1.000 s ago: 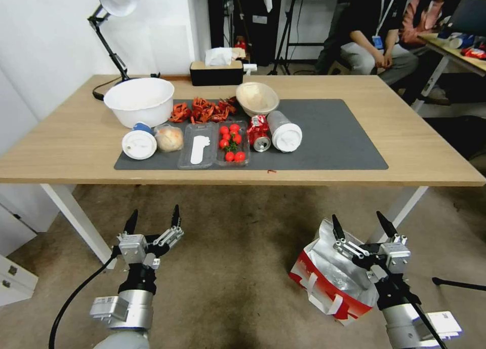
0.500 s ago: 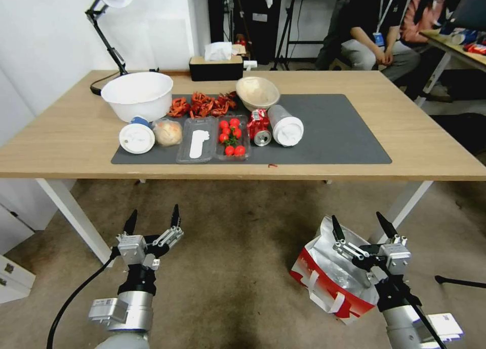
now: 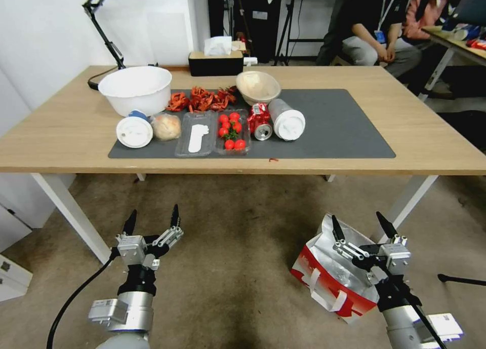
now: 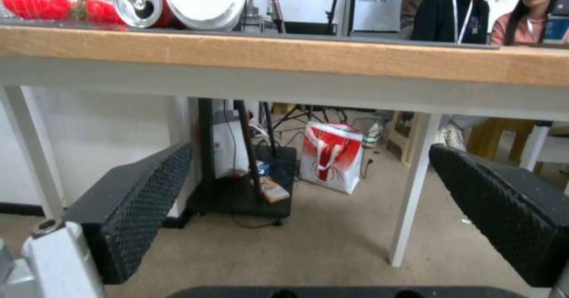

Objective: Pick up the food delivery bag from the floor and place it on the table.

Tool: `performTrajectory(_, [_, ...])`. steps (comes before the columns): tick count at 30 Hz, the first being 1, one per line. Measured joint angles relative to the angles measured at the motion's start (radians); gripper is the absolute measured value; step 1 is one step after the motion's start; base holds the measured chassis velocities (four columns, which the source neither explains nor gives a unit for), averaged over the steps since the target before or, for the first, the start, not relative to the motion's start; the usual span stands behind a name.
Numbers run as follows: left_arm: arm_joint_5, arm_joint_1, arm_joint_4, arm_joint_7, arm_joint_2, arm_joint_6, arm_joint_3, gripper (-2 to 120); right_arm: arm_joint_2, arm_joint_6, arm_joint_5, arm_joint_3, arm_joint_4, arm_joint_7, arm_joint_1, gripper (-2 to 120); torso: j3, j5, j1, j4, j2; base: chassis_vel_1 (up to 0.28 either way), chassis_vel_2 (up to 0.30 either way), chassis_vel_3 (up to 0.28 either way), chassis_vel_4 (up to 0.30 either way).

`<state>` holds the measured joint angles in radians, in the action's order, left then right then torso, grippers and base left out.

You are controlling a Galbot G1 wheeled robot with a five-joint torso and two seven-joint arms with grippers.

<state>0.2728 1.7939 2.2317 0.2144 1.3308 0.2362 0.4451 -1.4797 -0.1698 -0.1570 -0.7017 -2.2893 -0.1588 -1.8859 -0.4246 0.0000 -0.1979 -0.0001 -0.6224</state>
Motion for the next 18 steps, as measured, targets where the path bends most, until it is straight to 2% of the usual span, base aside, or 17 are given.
performTrajectory(18, [0.003, -0.007, -0.009, 0.001, -0.002, 0.003, 0.003, 100, 0.001, 0.0, -0.001, -0.001, 0.009, -0.002, 0.007, 100, 0.05, 0.0, 0.031, 0.0, 0.081, 0.0, 0.0, 0.0, 0.0])
